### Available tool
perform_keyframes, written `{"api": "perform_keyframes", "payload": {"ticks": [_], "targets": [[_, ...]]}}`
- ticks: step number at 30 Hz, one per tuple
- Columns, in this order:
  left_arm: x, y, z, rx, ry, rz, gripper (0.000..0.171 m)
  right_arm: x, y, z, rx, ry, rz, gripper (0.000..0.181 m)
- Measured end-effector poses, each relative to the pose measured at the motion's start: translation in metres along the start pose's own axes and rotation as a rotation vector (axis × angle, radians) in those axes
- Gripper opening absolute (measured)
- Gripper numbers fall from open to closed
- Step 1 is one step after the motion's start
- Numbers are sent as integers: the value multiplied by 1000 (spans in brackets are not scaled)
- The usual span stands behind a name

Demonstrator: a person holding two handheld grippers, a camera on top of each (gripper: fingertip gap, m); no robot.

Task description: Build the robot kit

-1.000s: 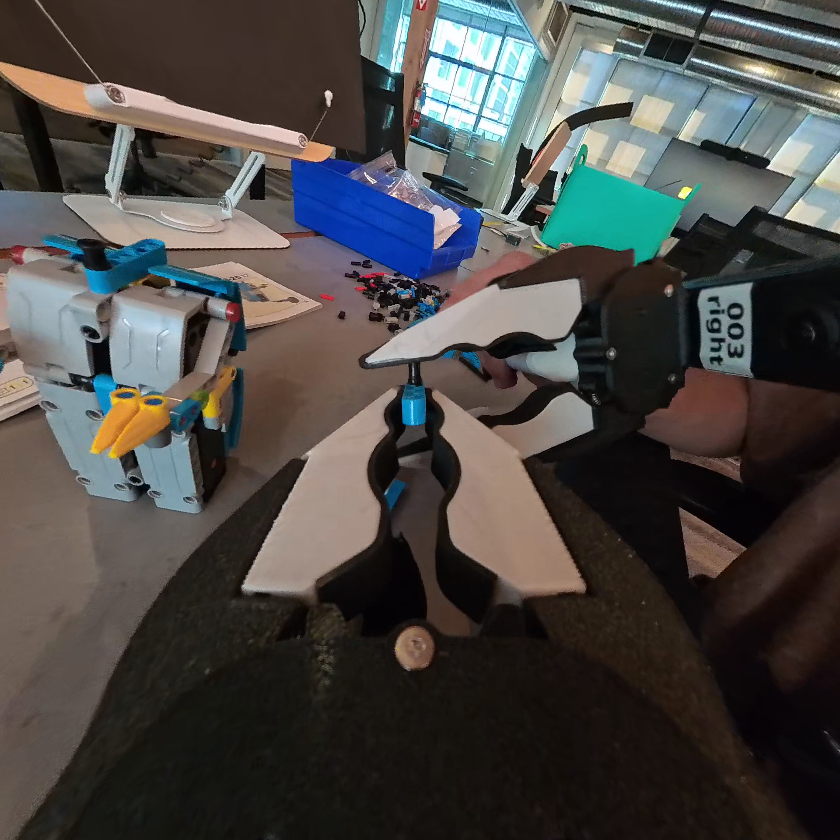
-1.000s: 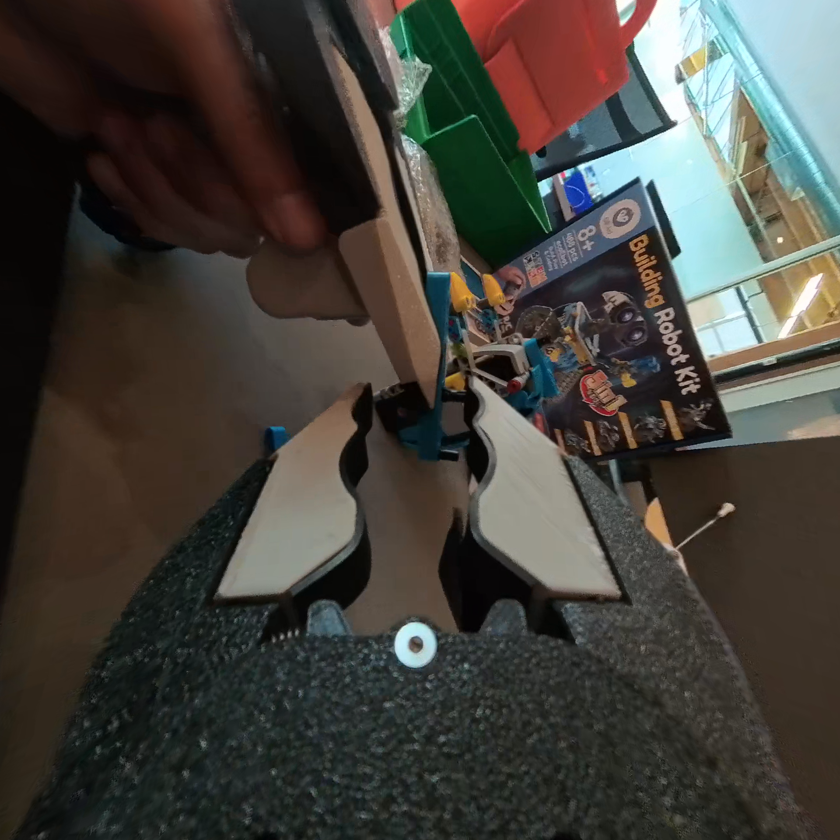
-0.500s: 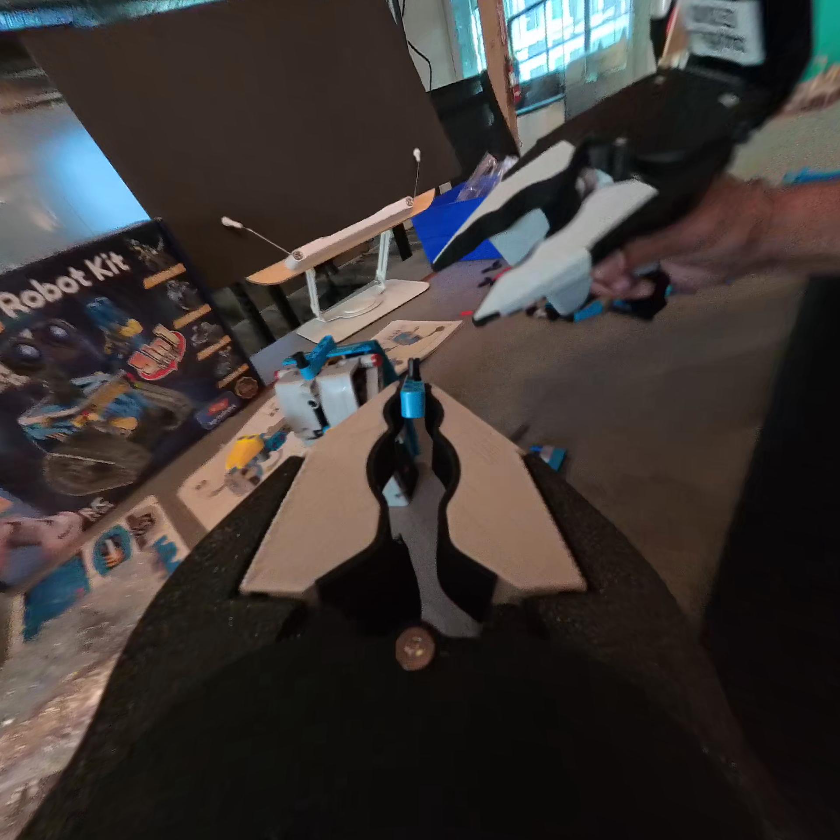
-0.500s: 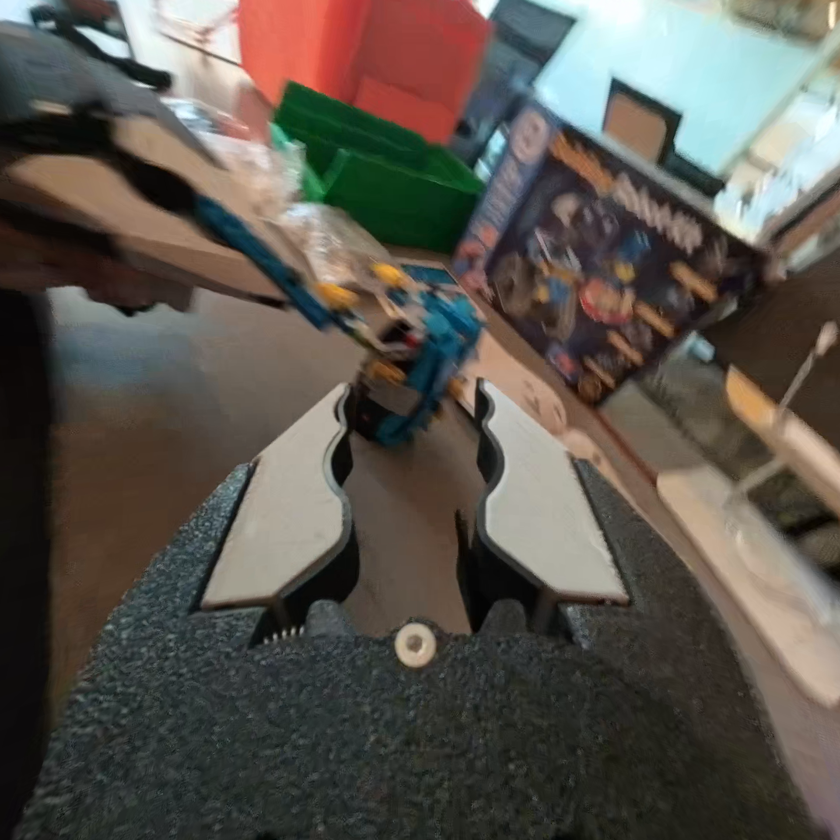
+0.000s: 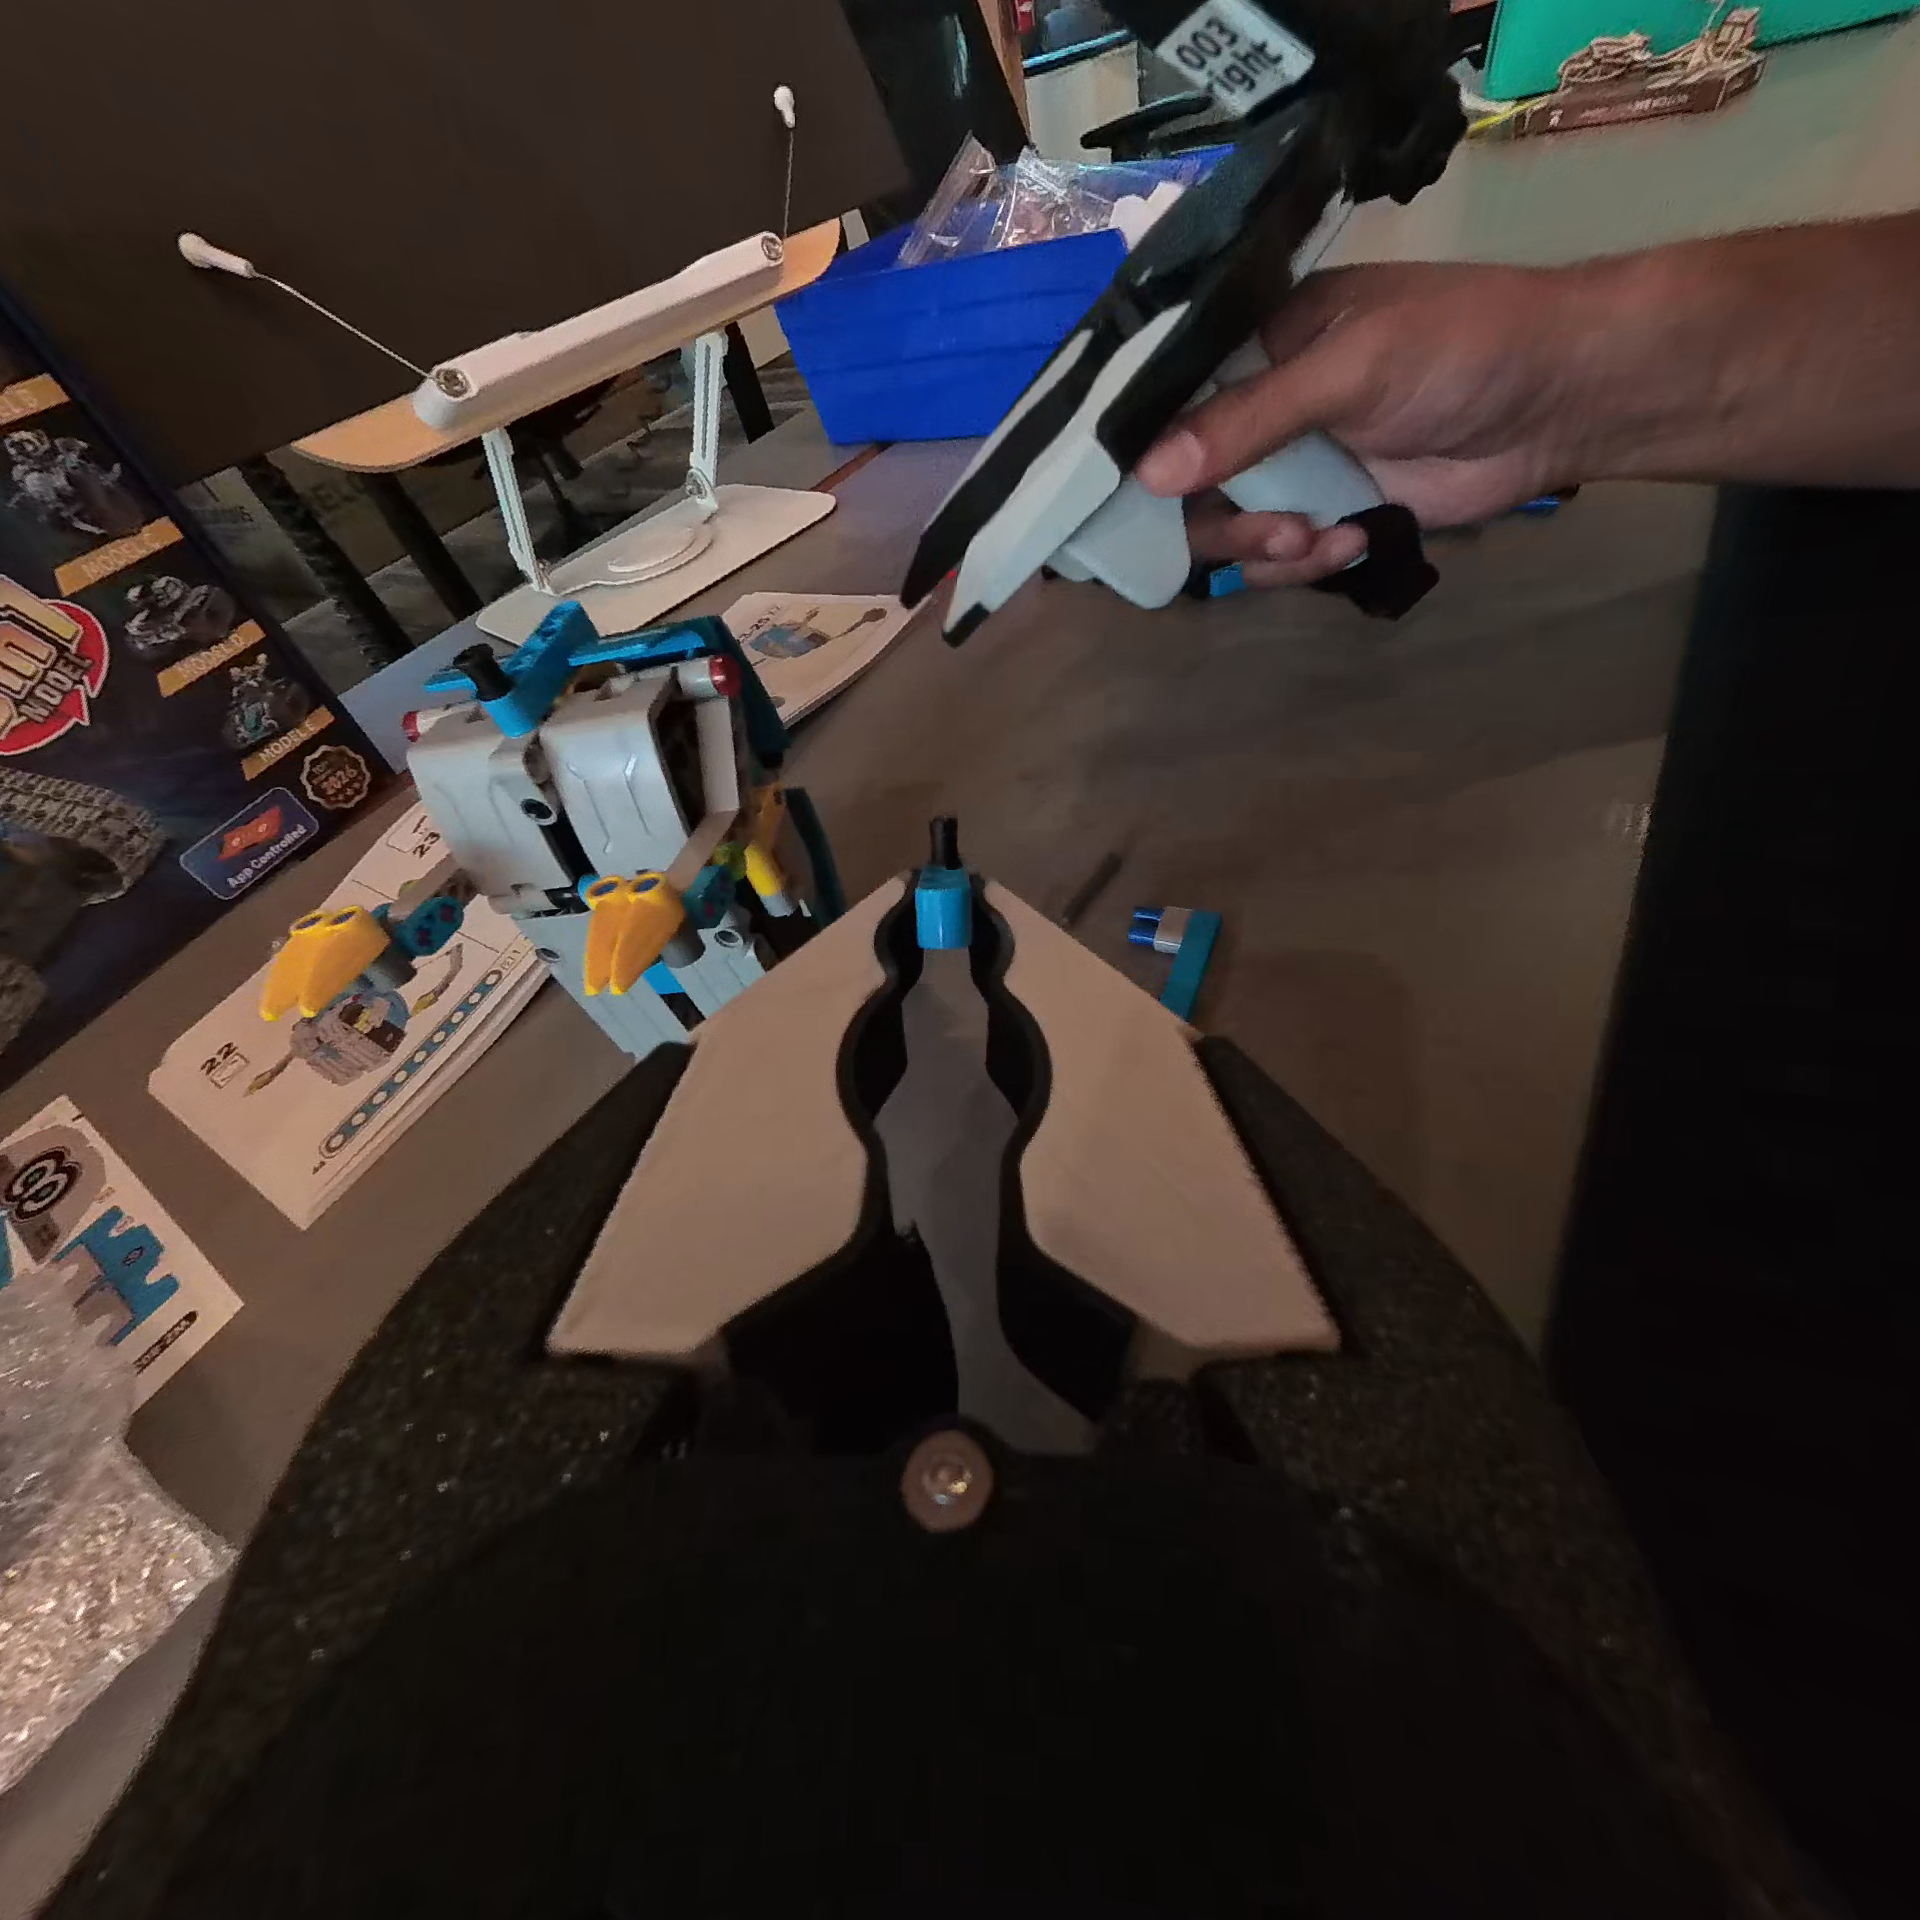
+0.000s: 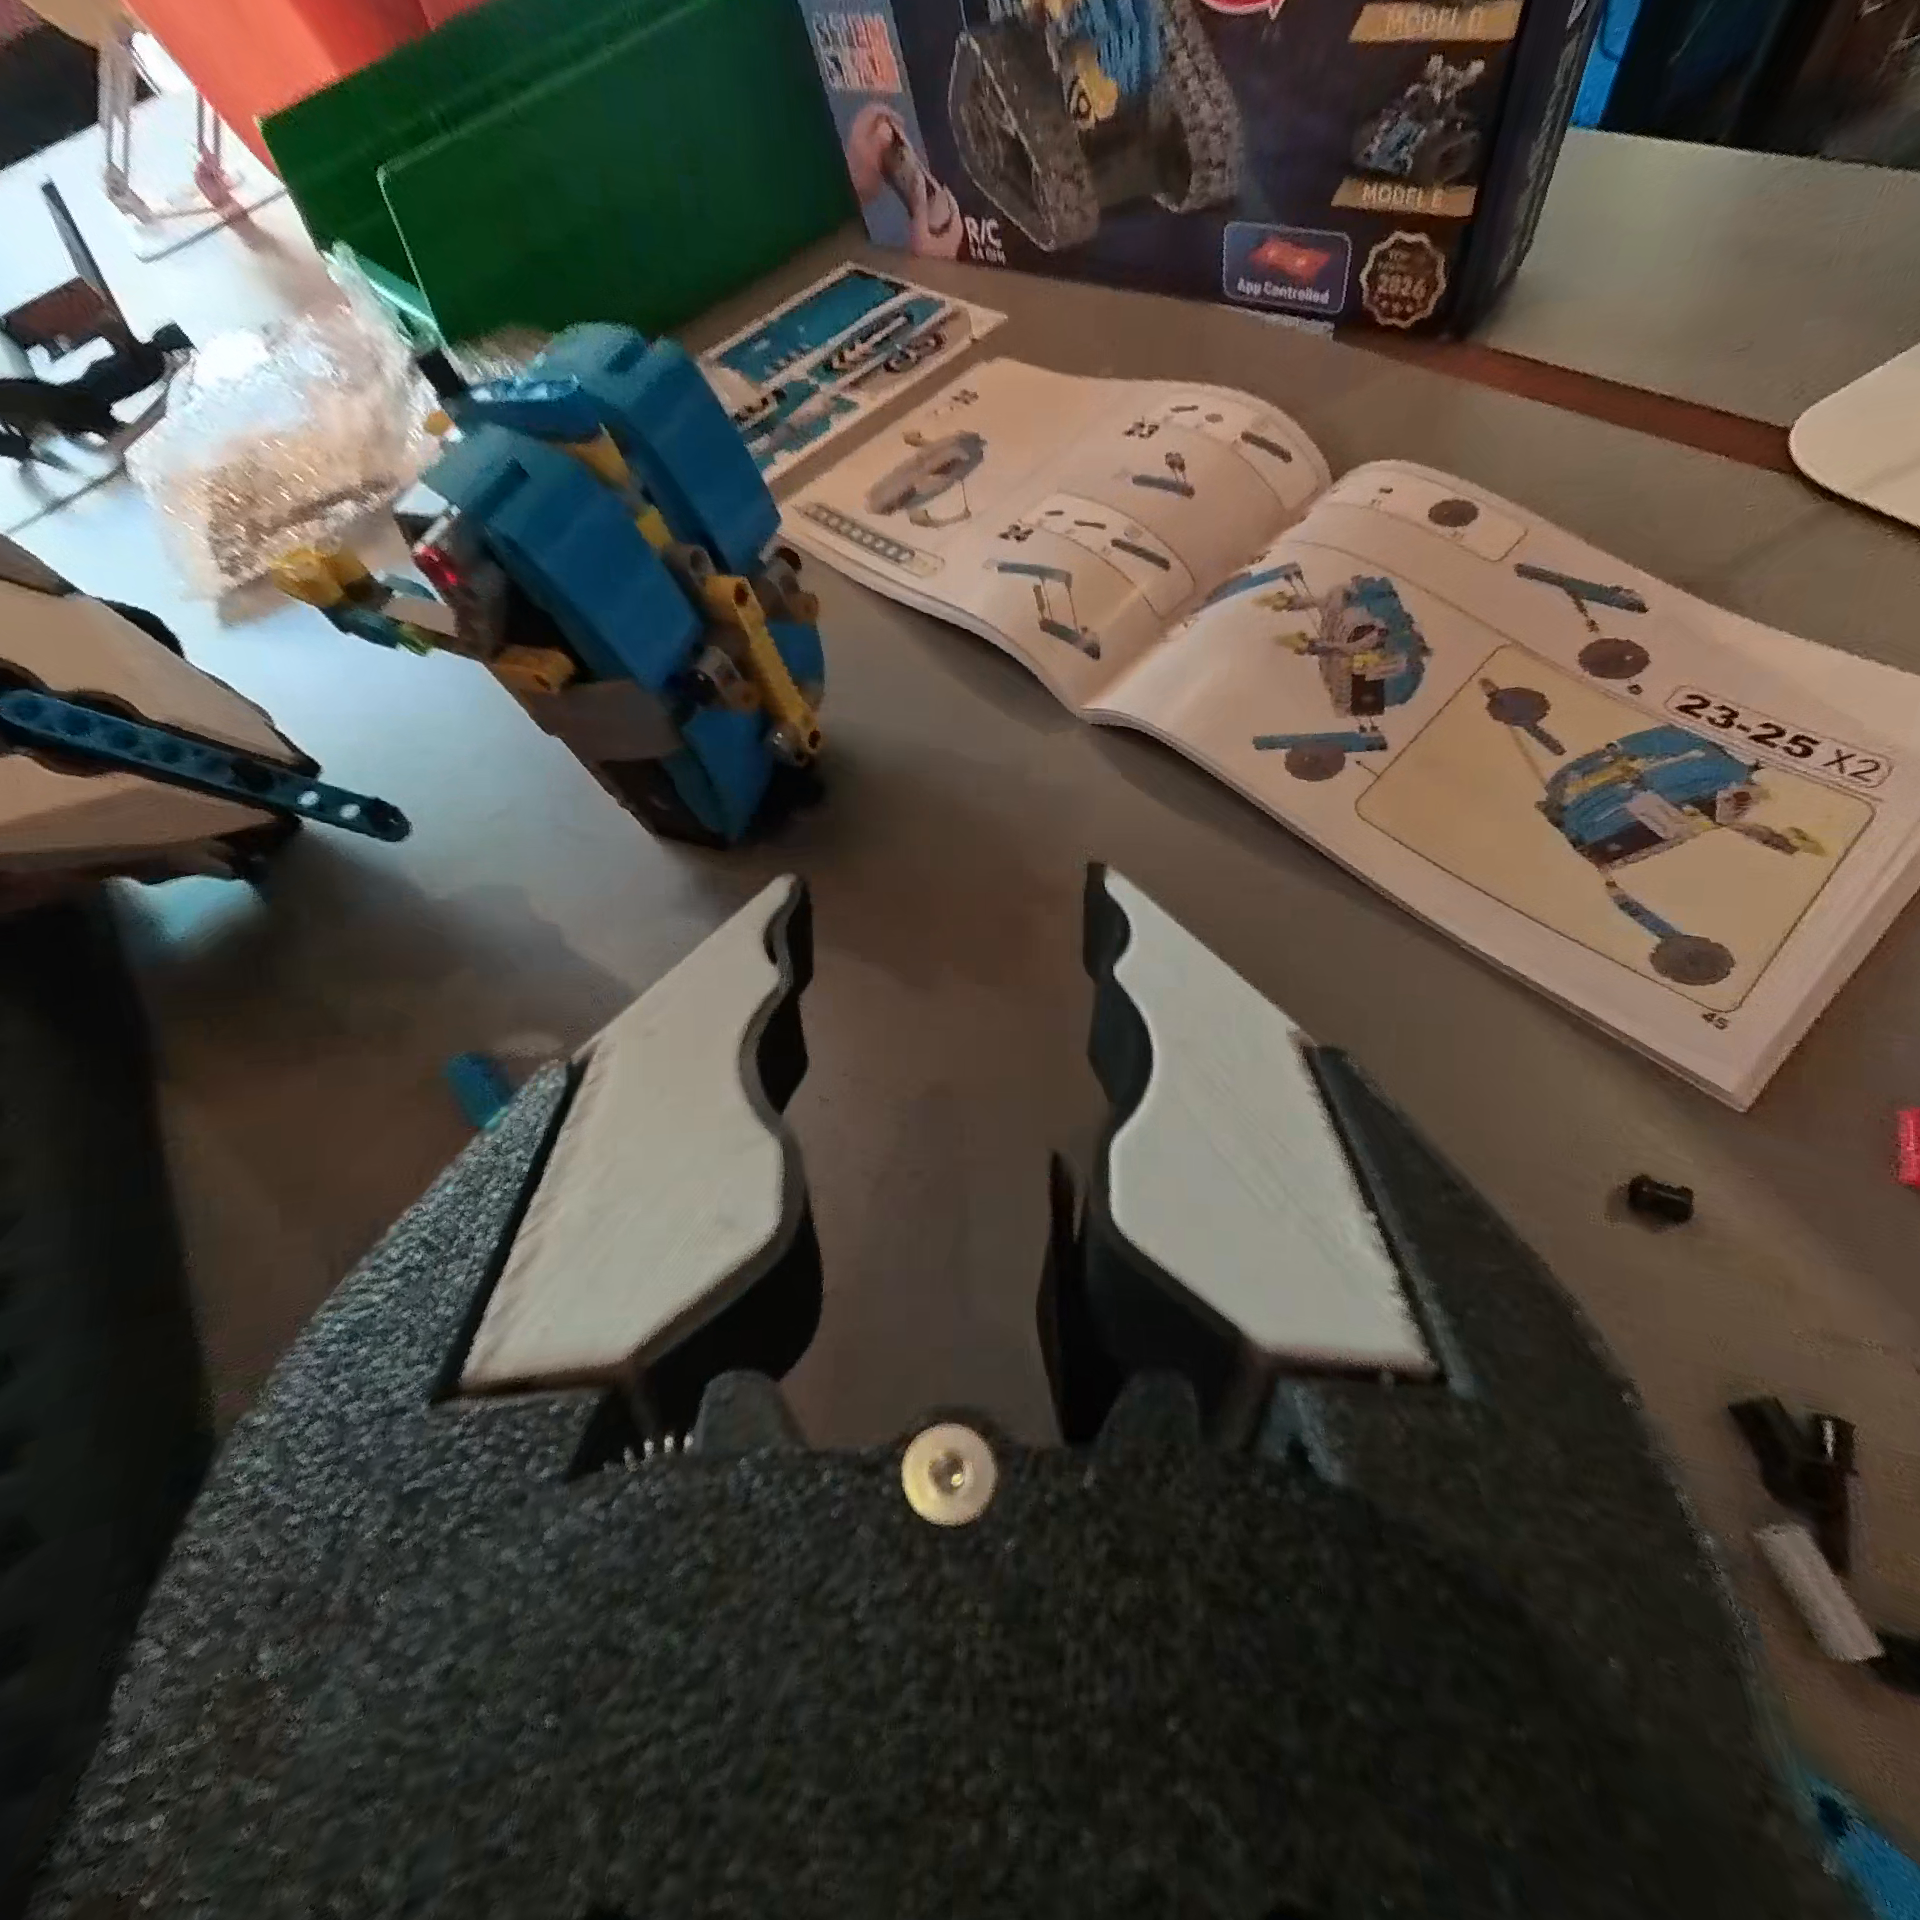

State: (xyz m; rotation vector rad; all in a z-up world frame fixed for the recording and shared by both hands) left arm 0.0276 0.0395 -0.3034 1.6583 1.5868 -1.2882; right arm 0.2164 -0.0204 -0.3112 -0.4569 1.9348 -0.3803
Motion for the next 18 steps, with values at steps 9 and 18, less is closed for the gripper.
{"api": "perform_keyframes", "payload": {"ticks": [9, 18], "targets": [[5, 6, 1, 20, -12, -43, 7, 15, 9, -8, -16, -60, -81, 47], [5, 7, 1, 5, 2, -52, 7, 19, 11, -7, 5, -95, -105, 43]]}}
Point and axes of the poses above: each gripper's, where its closed fingertips meet, y out along the fingers, x out of its underside, z = x × y across the jaws, the point moved 4 cm from there along -y, back along the fingers, and after that the axes turned 13 degrees about y, right-handed, at the moved point
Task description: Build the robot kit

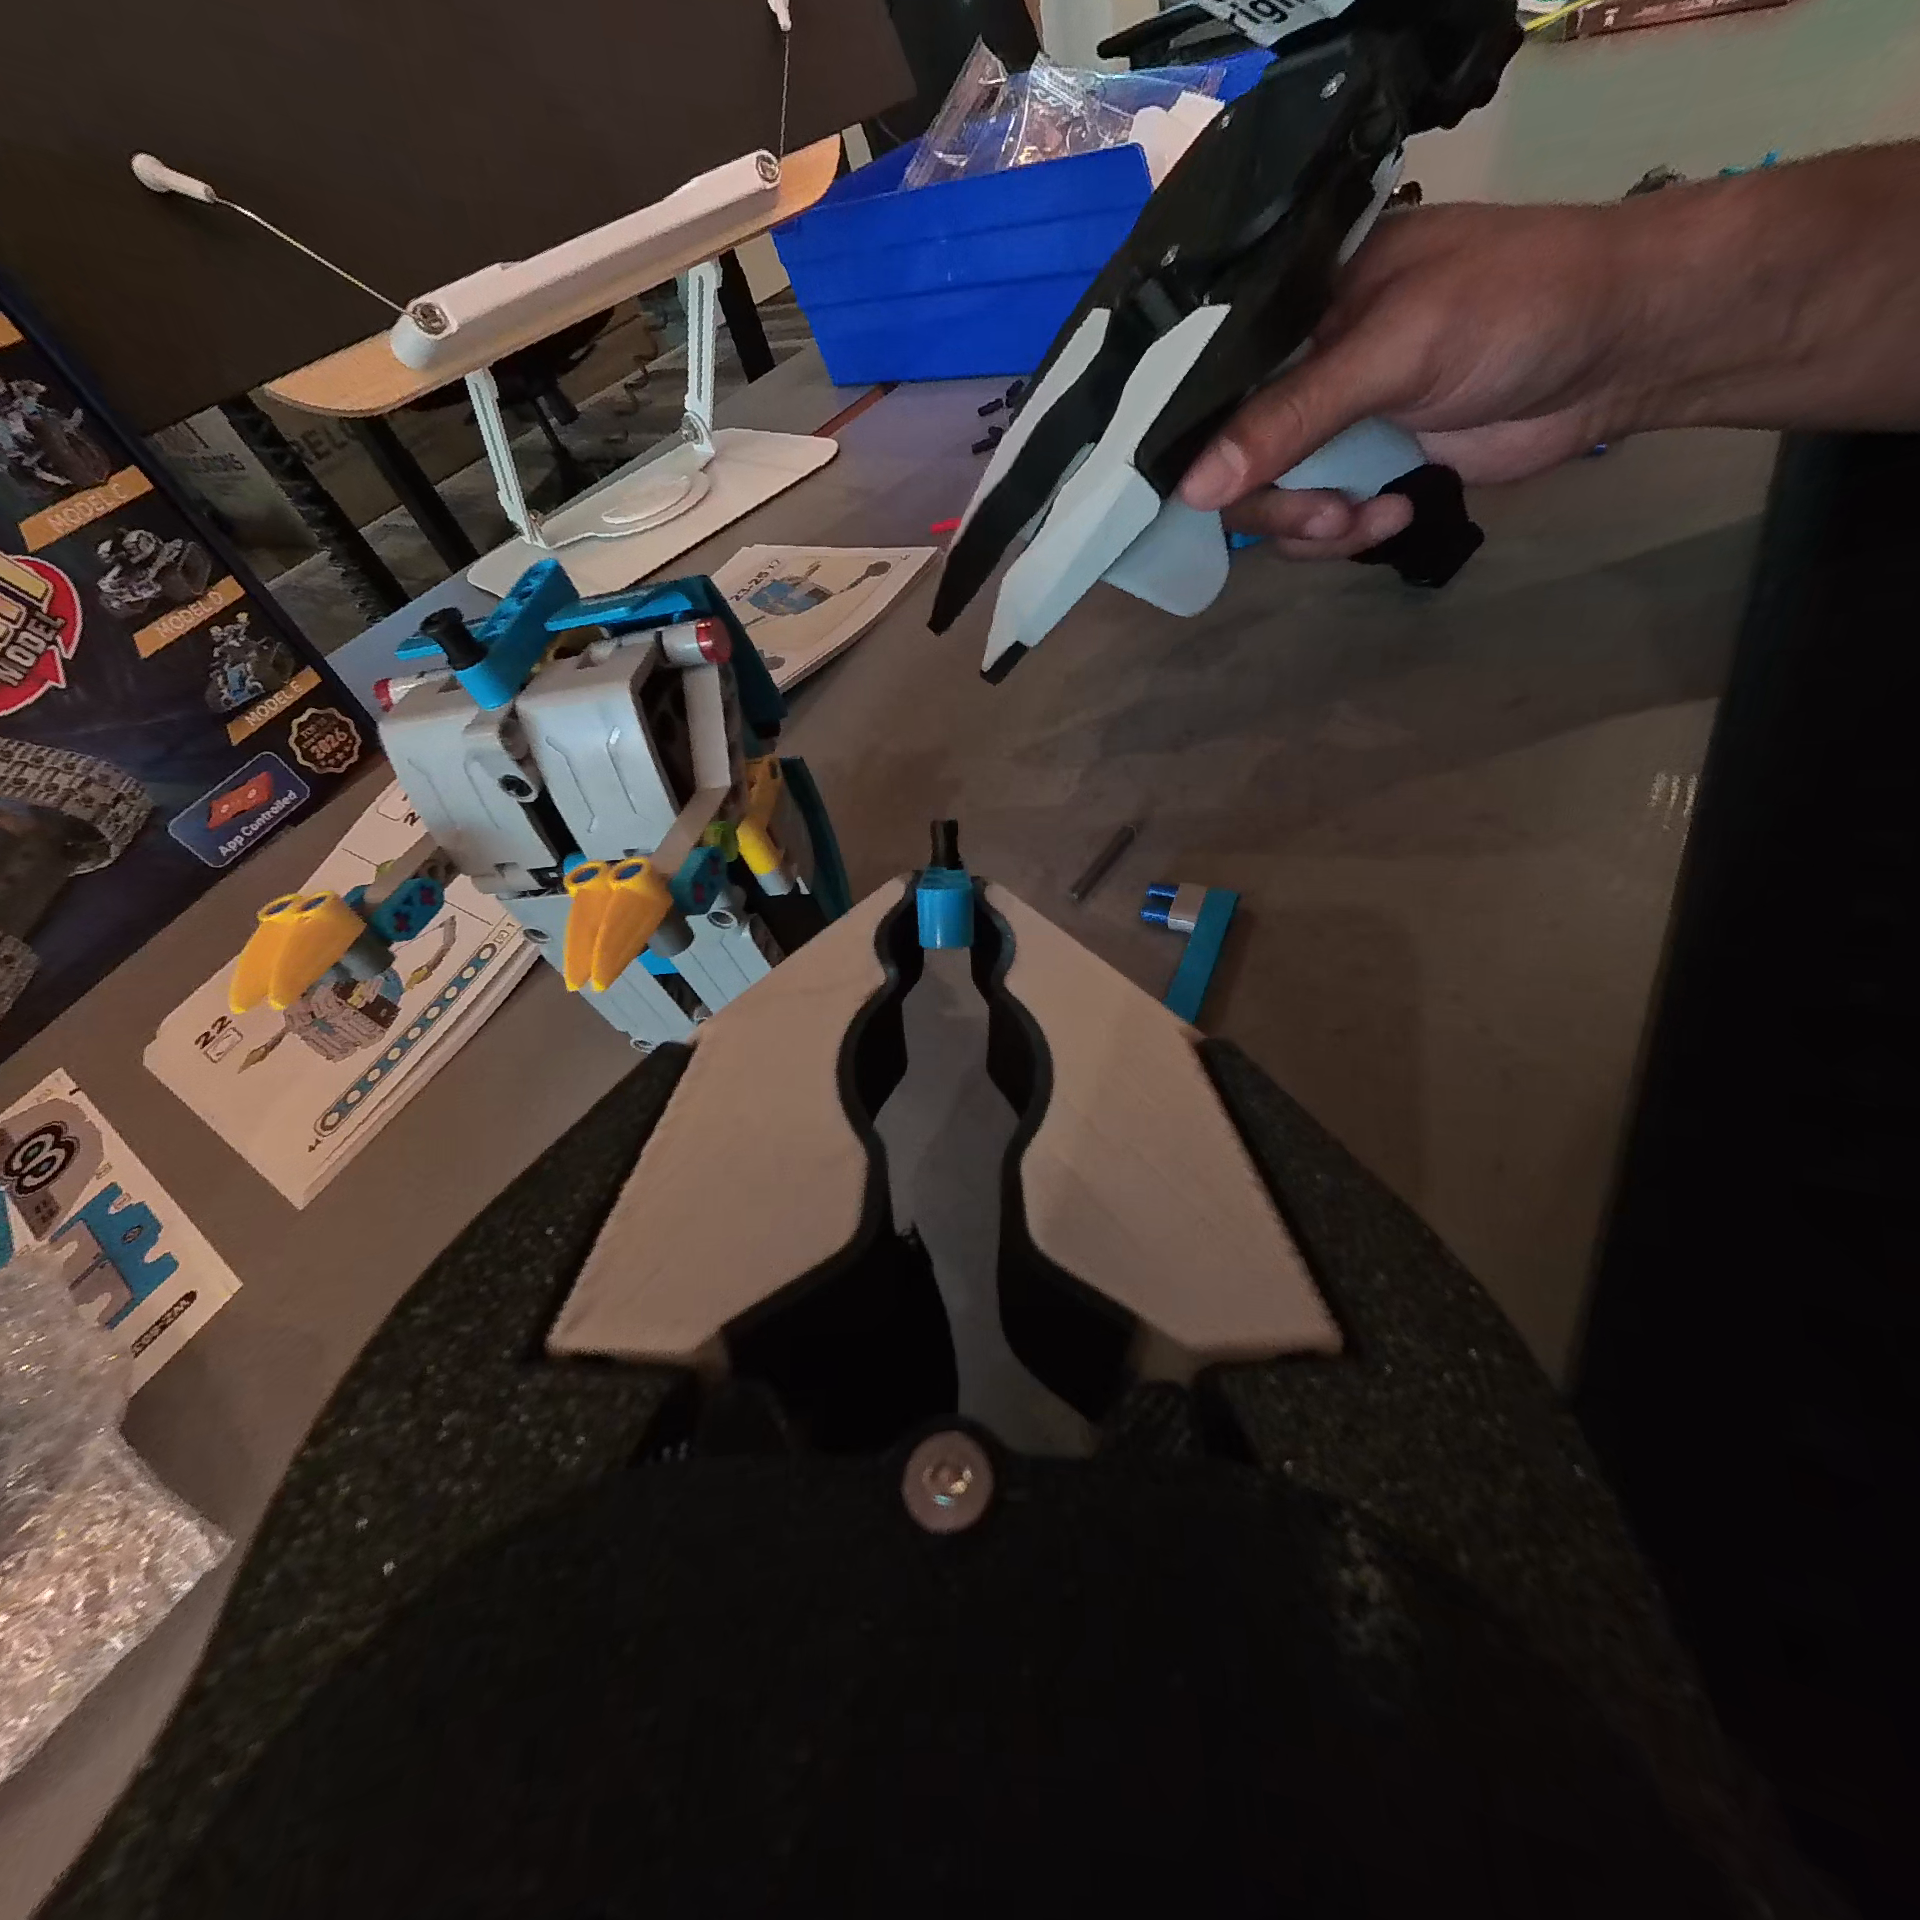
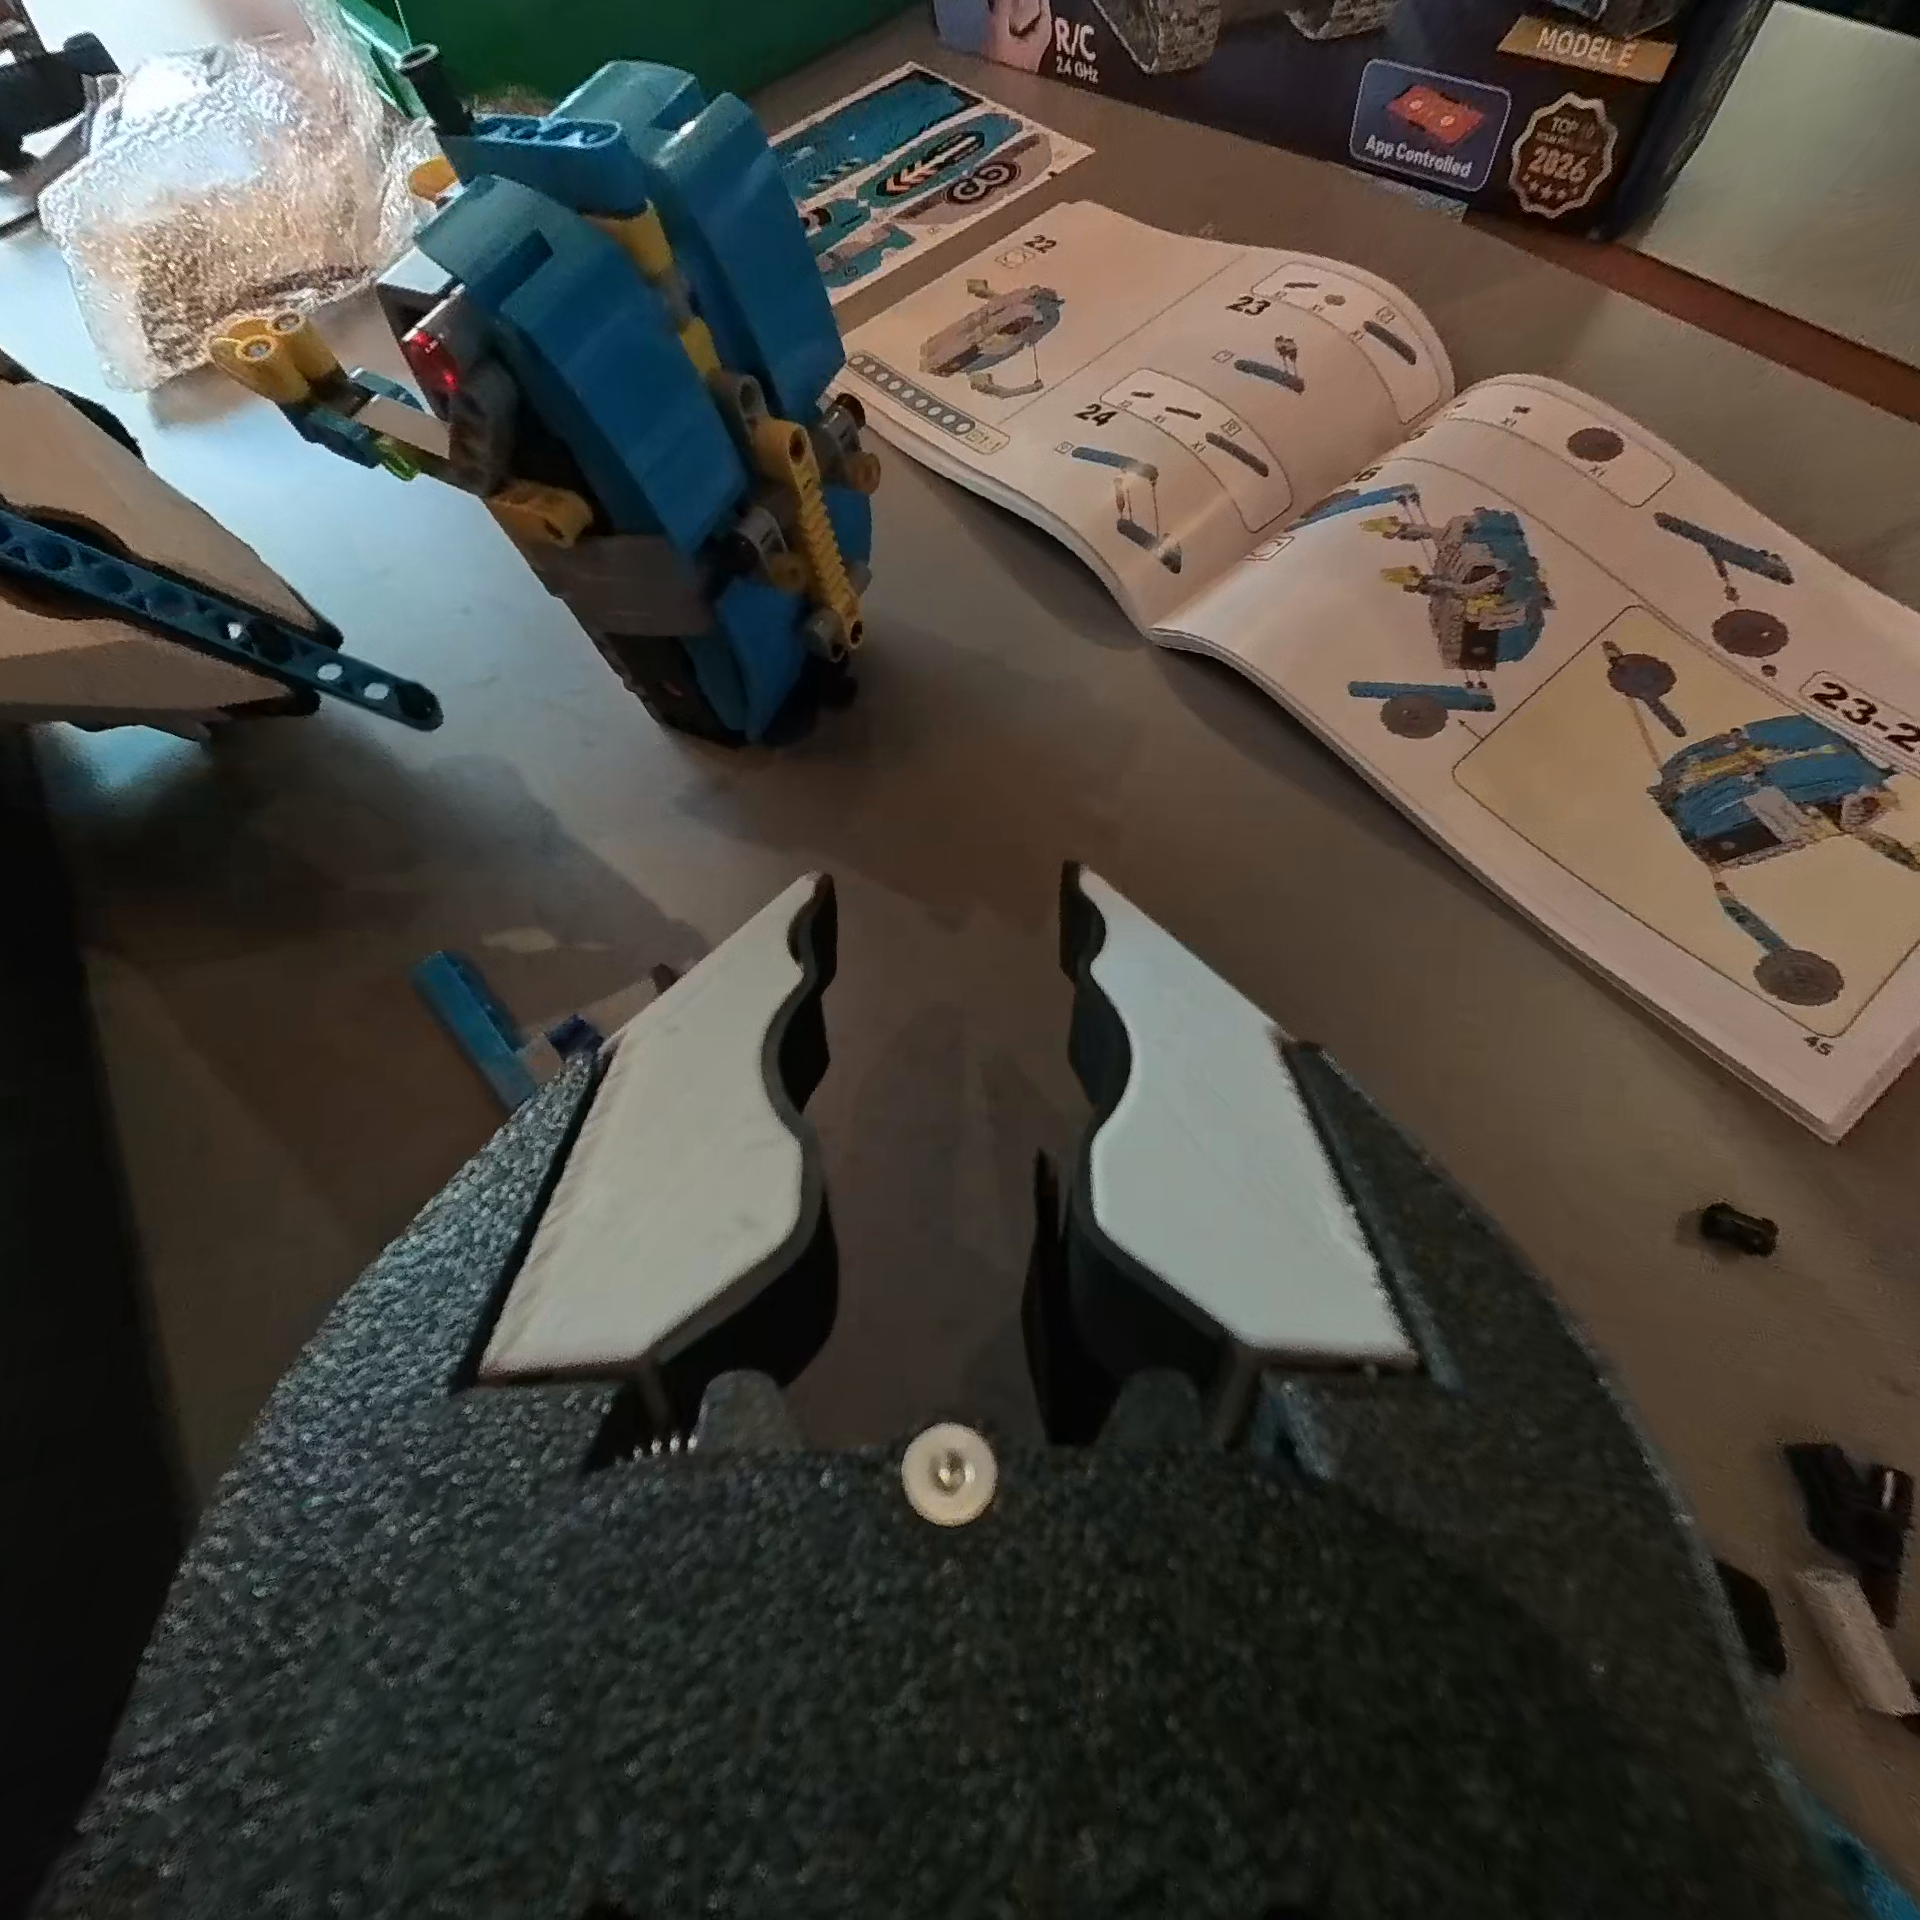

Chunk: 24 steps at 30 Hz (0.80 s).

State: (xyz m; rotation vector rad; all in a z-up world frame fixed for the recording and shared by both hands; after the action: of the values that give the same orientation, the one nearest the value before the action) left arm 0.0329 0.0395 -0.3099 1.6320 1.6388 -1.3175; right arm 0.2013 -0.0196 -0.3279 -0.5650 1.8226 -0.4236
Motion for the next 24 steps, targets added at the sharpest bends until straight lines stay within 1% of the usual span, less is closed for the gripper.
{"api": "perform_keyframes", "payload": {"ticks": [5, 12, 24], "targets": [[1, -1, -2, -13, -5, -3, 7, 1, 0, -6, -27, 8, -19, 39], [1, 0, -2, -21, -2, -9, 7, 2, 0, -8, -9, -37, -28, 36], [2, 0, -2, -23, -2, -14, 7, 4, 1, -8, -8, -44, -42, 34]]}}
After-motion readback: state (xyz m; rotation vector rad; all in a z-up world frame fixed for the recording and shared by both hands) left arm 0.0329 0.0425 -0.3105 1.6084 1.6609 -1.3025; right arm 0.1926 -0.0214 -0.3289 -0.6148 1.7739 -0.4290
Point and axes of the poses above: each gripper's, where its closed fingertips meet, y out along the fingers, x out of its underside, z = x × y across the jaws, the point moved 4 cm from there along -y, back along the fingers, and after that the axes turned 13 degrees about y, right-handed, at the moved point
